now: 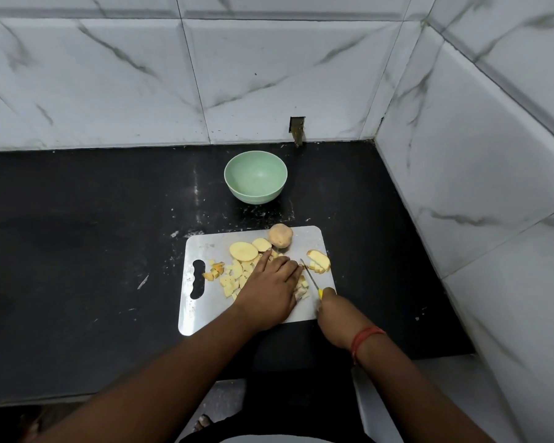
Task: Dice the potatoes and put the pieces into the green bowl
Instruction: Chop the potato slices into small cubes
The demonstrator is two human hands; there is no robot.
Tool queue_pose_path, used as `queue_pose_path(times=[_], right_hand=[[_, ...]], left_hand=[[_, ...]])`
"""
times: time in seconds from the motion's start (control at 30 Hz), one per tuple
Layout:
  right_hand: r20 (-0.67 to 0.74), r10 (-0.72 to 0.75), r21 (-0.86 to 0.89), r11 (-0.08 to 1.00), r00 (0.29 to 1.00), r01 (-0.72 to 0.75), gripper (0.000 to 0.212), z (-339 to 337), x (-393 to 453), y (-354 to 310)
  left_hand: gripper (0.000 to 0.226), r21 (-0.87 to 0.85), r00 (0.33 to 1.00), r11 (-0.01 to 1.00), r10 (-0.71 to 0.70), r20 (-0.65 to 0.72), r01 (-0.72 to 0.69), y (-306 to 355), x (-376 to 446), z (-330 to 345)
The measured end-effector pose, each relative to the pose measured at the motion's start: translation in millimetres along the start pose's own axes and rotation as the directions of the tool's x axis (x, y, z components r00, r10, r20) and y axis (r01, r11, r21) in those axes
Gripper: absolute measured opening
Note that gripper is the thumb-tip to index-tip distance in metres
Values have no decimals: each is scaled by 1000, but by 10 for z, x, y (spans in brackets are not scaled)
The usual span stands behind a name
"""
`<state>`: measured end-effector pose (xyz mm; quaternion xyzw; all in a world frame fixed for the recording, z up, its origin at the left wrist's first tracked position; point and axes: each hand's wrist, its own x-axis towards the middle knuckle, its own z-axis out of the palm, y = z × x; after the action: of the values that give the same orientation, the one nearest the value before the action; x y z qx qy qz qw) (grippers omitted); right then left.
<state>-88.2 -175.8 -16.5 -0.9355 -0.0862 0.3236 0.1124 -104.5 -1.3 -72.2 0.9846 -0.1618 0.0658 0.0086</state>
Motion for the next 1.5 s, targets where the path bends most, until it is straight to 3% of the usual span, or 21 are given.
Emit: queue_pose_path(times=[0.17,0.4,0.6,0.7,0.87,1.0,1.13,1.33,1.5], right_hand=[[38,-30,-31,999,999,31,25,119,-165,152],[-113,-33,273,960,993,62,16,-110,-316,352],[-201,44,397,917,979,40,18,-241,-289,451],[-188,56,405,914,981,25,18,-241,-281,480],[-116,61,362,932,991,-15,17,-223,-268,505],[-31,39,241,970,999,-30,16,-154,-254,481],[-34,59,214,975,998,-51,13,-183,-210,431],[-63,89,206,976,994,-74,21,-289,-84,343],[-99,96,210,975,991,-73,24,-272,-77,275]], left_hand=[[65,18,1000,1000,-16,4,16,38,-2,-32],[57,11,996,999,-30,-79,30,104,36,-70],[61,29,973,973,230,-19,-230,271,191,-44],[60,42,984,983,178,25,-179,251,214,-74],[45,72,991,988,136,-21,-134,117,229,-121],[64,52,990,992,114,87,-119,130,375,-141],[71,46,974,995,82,212,-94,142,489,-128],[73,91,984,996,3,176,-19,190,484,-149],[71,32,986,999,-10,169,5,182,458,-150]])
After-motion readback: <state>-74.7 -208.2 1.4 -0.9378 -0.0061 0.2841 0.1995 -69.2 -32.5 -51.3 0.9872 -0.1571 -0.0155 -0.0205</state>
